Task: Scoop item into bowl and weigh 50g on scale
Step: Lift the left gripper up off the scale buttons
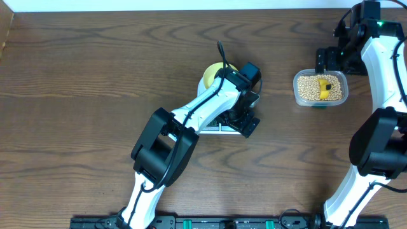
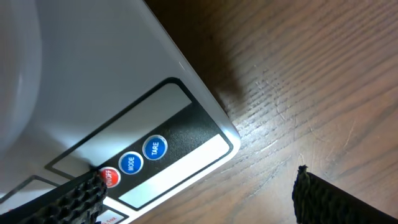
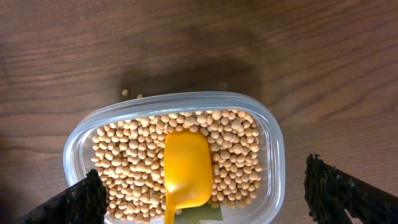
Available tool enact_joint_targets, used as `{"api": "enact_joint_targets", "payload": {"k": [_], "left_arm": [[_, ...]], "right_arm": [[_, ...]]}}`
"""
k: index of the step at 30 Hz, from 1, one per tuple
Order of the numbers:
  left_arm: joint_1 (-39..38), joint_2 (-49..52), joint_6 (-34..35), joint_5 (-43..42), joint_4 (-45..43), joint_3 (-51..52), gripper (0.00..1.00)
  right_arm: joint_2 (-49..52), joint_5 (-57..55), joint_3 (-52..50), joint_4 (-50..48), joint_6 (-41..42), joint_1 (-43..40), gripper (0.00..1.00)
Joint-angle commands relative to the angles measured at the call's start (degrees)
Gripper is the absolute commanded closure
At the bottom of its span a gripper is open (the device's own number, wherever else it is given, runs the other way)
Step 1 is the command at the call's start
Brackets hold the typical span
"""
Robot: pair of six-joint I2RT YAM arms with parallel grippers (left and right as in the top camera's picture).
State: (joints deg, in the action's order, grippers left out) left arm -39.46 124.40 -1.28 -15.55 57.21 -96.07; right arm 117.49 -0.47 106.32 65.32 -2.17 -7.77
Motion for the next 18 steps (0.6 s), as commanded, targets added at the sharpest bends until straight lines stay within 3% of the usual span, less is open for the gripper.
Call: {"api": "enact_joint_targets", "payload": {"k": [1, 10, 18], "left_arm": [[0.9, 3.2, -0.2, 1.2, -0.9, -0.3, 0.02], [0.8, 2.7, -0.2, 1.2, 0.6, -1.3, 0.02], [-0.6, -3.9, -0.2, 2.1, 3.8, -2.8, 0.02]], "right_arm": [[0.3, -0.5, 0.8, 0.0, -0.2, -0.1, 0.01], [0.3, -0.5, 0.8, 0.0, -0.2, -0.1, 0.01], [0.3, -0.5, 0.8, 0.0, -0.2, -0.1, 0.01]]}}
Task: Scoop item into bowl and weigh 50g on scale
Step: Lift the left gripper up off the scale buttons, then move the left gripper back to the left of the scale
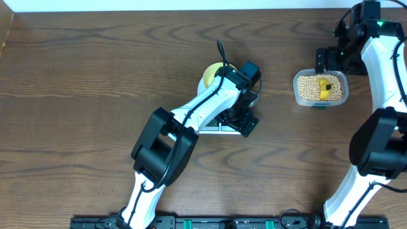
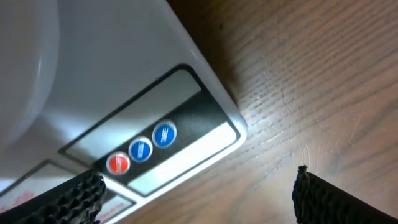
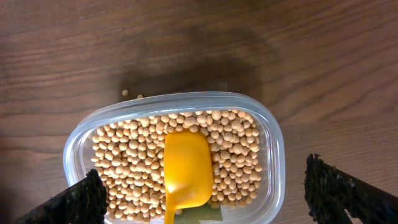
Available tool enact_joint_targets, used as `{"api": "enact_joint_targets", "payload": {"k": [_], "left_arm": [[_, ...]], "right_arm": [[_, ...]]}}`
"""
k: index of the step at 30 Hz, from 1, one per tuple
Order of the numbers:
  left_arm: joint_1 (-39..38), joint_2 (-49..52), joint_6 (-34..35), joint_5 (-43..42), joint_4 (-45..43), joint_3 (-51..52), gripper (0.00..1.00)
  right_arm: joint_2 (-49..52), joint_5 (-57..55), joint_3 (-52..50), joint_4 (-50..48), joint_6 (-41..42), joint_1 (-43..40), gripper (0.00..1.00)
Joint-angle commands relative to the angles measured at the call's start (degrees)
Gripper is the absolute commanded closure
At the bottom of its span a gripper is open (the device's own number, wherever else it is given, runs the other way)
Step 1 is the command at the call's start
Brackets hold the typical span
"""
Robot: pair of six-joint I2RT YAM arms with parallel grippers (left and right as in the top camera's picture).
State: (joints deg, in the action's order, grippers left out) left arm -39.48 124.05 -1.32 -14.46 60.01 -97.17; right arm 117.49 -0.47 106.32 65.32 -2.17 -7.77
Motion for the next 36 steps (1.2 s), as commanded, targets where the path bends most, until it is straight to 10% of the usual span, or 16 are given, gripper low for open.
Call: {"api": "enact_joint_targets", "payload": {"k": [1, 36], "left_arm": [[-0.8, -4.2, -0.2, 1.0, 1.7, -1.7, 0.02], [8.1, -14.0, 18.2, 16.9, 3.7, -1.7, 0.02]], "right_arm": [[0.3, -0.5, 0.8, 0.0, -0.2, -0.1, 0.01], [0.3, -0.5, 0.8, 0.0, -0.2, -0.1, 0.01]]}}
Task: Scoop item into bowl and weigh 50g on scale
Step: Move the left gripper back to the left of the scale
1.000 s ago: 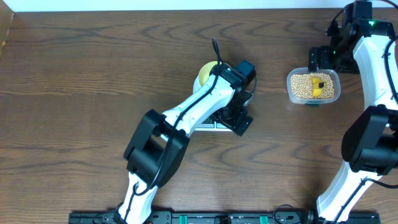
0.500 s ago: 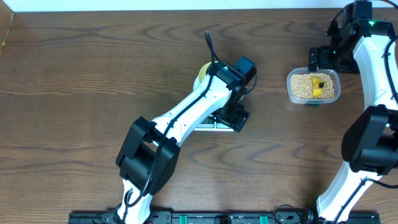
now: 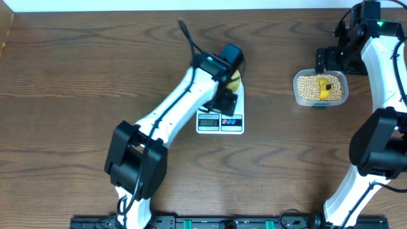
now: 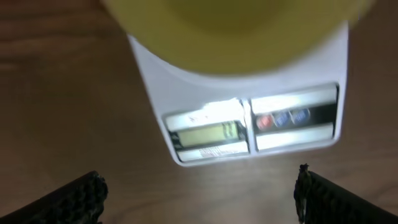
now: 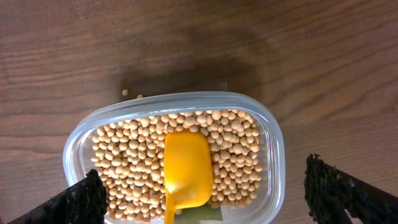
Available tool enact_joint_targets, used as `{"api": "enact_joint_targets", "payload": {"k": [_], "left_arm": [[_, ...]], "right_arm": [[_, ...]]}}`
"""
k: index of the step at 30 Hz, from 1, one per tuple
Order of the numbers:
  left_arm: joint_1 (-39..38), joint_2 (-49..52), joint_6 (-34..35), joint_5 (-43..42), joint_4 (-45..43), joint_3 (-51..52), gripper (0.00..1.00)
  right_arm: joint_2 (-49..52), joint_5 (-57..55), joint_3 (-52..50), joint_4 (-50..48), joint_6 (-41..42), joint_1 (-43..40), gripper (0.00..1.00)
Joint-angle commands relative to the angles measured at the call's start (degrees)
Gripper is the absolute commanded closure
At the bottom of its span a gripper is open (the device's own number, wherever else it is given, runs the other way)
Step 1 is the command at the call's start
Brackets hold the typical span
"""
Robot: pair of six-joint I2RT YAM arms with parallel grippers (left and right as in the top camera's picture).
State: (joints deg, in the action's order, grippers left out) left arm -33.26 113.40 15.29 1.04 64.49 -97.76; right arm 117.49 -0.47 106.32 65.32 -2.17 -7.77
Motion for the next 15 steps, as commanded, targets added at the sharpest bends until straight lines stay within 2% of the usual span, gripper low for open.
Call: {"api": "enact_joint_targets", "payload": {"k": [1, 15], "left_arm": [[3.0, -4.3, 1.6, 1.4, -2.1, -1.1, 0.02], [15.4, -6.0, 1.3, 1.4, -5.0, -0.8, 0.02]], "right_arm": [[0.3, -0.5, 0.8, 0.0, -0.2, -0.1, 0.01], [0.3, -0.5, 0.8, 0.0, -0.2, 0.0, 0.01]]}}
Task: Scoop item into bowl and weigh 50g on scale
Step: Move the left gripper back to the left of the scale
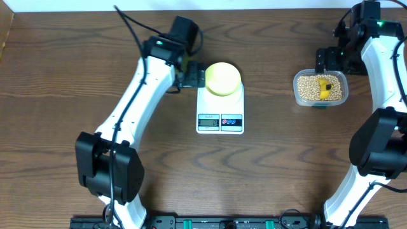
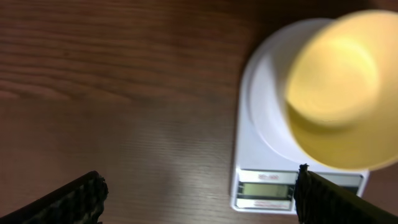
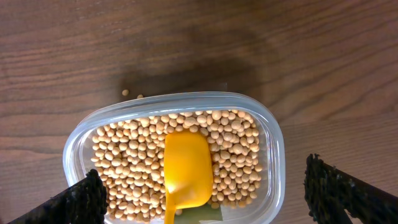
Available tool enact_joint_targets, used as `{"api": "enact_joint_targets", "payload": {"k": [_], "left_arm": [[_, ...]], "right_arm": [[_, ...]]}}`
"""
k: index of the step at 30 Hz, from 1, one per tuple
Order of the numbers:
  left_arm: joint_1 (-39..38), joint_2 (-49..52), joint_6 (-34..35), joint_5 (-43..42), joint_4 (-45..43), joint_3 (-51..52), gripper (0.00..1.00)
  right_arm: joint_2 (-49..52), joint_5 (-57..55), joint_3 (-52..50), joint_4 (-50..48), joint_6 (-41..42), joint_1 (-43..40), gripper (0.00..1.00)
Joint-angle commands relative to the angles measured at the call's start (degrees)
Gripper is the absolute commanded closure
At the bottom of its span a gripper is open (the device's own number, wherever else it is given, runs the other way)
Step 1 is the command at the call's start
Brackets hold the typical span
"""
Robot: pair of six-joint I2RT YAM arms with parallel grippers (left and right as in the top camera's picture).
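An empty yellow bowl point(image 1: 222, 78) stands on the white scale point(image 1: 220, 117), whose display and buttons face the table's front. My left gripper point(image 1: 193, 75) hangs open just left of the bowl, holding nothing. The left wrist view shows the bowl point(image 2: 339, 93) and scale point(image 2: 261, 155) to the right, with the open left gripper point(image 2: 200, 194) over bare wood. At the right, a clear tub of soybeans point(image 1: 320, 89) holds a yellow scoop point(image 1: 326, 87). My right gripper point(image 3: 205, 193) is open above the tub point(image 3: 272, 134), its fingers either side of the scoop point(image 3: 186, 168) without touching it.
Two loose beans point(image 3: 126, 93) lie on the wood just behind the tub. The brown table point(image 1: 76, 95) stretches bare to the left of the scale and between scale and tub. Both arm bases stand at the front edge.
My left gripper was over the bowl and scale, facing the display. It now sits left of the bowl at the scale's back left. The right arm, tub and scoop are unchanged.
My left gripper was first low at the scale's front right corner, one fingertip at the red button. Then it was slightly higher, clear of the buttons. Later it was over the bowl, and now it is left of the scale. My right gripper stayed open over the tub throughout.
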State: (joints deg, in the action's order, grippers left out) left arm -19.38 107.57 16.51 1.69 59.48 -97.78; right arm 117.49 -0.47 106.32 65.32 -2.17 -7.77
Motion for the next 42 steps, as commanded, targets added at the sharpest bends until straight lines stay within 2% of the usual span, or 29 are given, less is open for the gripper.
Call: {"api": "enact_joint_targets", "payload": {"k": [1, 42], "left_arm": [[2.1, -0.2, 0.1, 0.7, 0.0, -0.8, 0.02], [3.5, -0.2, 0.1, 0.7, 0.0, -0.8, 0.02]], "right_arm": [[0.3, -0.5, 0.8, 0.0, -0.2, 0.0, 0.01], [0.3, -0.5, 0.8, 0.0, -0.2, 0.0, 0.01]]}}
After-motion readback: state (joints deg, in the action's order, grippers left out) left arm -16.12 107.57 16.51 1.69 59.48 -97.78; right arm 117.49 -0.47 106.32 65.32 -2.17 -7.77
